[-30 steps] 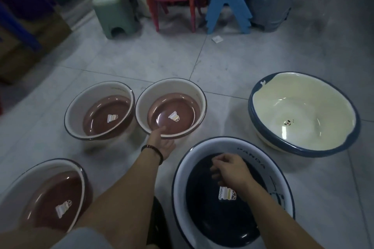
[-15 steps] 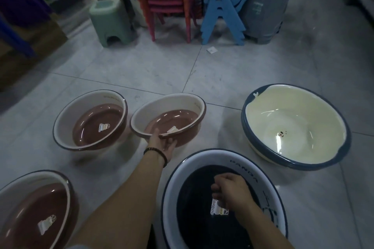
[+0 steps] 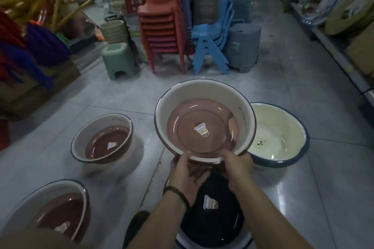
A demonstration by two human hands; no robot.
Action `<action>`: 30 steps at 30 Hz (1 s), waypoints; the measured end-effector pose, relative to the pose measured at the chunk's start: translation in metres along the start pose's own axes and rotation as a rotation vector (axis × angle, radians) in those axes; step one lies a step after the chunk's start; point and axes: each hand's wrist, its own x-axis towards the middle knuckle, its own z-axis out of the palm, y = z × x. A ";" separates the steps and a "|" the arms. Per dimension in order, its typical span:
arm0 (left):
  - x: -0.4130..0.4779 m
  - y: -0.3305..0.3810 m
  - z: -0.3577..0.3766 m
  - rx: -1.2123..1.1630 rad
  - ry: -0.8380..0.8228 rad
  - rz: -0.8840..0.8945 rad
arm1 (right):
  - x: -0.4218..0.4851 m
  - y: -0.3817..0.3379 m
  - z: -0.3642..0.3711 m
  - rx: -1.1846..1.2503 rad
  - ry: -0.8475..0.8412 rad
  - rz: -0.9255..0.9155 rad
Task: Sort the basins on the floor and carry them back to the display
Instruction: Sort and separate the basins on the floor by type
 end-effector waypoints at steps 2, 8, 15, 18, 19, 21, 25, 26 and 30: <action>-0.024 -0.005 -0.008 0.152 -0.059 -0.043 | -0.008 -0.008 -0.021 -0.004 0.033 -0.009; -0.042 0.039 -0.056 0.316 0.156 0.162 | -0.024 -0.022 -0.080 -0.206 -0.014 -0.128; -0.042 0.015 -0.099 0.757 0.276 0.198 | -0.017 0.015 -0.123 -0.455 0.023 -0.255; -0.033 -0.011 -0.117 0.911 0.289 0.205 | -0.014 0.045 -0.135 -0.606 0.028 -0.273; -0.030 -0.018 -0.121 0.969 0.293 0.206 | -0.012 0.055 -0.139 -0.643 0.017 -0.274; -0.025 -0.029 -0.129 1.069 0.284 0.207 | -0.009 0.070 -0.144 -0.681 0.005 -0.231; -0.014 -0.040 -0.136 1.079 0.255 0.181 | 0.001 0.088 -0.151 -0.694 -0.028 -0.125; -0.010 -0.041 -0.134 1.084 0.259 0.182 | 0.003 0.091 -0.152 -0.697 -0.031 -0.087; 0.010 -0.041 -0.133 1.097 0.267 0.130 | 0.011 0.102 -0.151 -0.724 0.008 -0.042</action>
